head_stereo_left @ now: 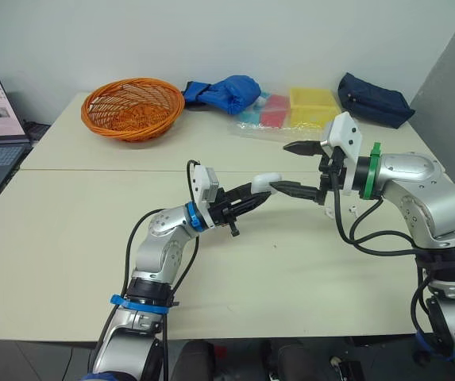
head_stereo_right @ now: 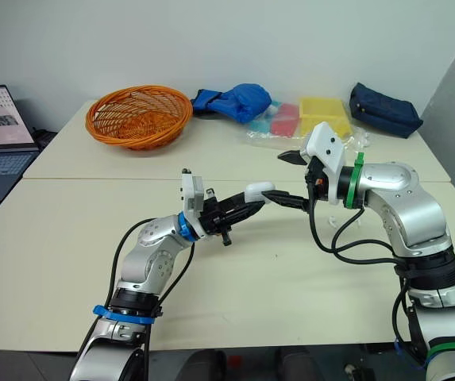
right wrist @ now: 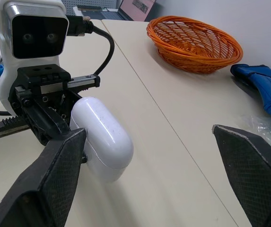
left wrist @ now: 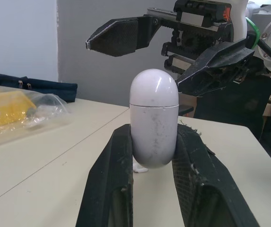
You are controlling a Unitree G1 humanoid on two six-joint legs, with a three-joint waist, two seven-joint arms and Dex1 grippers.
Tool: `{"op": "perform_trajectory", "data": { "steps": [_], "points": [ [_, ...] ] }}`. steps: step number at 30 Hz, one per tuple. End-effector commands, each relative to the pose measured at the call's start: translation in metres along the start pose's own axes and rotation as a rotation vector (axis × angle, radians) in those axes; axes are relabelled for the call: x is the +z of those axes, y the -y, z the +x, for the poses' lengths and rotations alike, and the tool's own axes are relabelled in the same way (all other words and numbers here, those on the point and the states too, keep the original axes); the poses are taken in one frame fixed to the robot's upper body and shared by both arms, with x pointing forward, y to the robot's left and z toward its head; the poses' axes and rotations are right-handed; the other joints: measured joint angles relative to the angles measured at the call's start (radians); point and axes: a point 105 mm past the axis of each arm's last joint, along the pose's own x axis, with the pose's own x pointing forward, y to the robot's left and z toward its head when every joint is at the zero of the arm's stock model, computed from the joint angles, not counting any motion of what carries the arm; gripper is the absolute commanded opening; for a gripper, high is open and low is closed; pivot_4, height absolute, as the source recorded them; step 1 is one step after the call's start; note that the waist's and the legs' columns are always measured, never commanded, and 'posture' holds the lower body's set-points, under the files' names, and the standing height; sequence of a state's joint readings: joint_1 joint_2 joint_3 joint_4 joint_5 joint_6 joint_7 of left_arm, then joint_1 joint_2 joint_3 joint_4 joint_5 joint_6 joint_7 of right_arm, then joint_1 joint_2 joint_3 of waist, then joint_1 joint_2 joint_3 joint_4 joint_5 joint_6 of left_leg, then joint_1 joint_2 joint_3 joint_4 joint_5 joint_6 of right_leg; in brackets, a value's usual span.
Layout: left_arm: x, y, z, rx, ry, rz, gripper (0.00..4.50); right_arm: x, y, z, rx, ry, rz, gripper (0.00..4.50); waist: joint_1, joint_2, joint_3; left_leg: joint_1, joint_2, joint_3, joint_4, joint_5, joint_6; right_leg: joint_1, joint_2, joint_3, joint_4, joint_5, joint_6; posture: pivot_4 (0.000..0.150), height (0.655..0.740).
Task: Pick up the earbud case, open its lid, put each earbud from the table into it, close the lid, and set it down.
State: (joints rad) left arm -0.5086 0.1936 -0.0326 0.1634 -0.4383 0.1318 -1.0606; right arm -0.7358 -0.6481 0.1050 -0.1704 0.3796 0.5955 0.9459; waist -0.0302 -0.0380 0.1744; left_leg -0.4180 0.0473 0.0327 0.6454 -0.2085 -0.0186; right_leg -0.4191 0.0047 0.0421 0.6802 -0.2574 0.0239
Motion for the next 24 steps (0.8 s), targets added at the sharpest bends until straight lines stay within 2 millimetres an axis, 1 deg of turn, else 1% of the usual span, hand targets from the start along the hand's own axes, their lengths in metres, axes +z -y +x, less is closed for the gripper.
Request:
{"op": "perform_trajectory", "data": {
  "steps": [1,12,20,24],
  "points": [
    [0.014,0.005,0.008,-0.045,0.052,0.028,0.75,0.006,0.001,-0.005,0.002,0.002,-0.041,4.44,0.000,0.000,0.000,0.000,0.000,0.000,0.000,0.000,0.000,0.000,0.000,0.000,0.000,0.000,0.000,0.150,0.7400],
    [0.015,0.007,0.010,-0.063,0.057,0.023,0.75,0.005,0.004,-0.005,-0.004,-0.008,-0.046,4.44,0.000,0.000,0.000,0.000,0.000,0.000,0.000,0.000,0.000,0.000,0.000,0.000,0.000,0.000,0.000,0.150,0.7400],
    [0.014,0.007,0.009,-0.063,0.053,0.022,0.75,0.020,0.014,-0.006,-0.048,0.067,0.030,4.44,0.000,0.000,0.000,0.000,0.000,0.000,0.000,0.000,0.000,0.000,0.000,0.000,0.000,0.000,0.000,0.150,0.7400],
    [0.013,0.008,0.009,-0.065,0.053,0.022,0.75,0.022,0.016,-0.008,-0.060,0.072,0.046,4.44,0.001,0.000,0.000,-0.001,0.000,0.000,0.000,0.000,0.000,0.000,0.000,0.000,-0.001,0.000,0.000,0.150,0.7400]
  ]
}}
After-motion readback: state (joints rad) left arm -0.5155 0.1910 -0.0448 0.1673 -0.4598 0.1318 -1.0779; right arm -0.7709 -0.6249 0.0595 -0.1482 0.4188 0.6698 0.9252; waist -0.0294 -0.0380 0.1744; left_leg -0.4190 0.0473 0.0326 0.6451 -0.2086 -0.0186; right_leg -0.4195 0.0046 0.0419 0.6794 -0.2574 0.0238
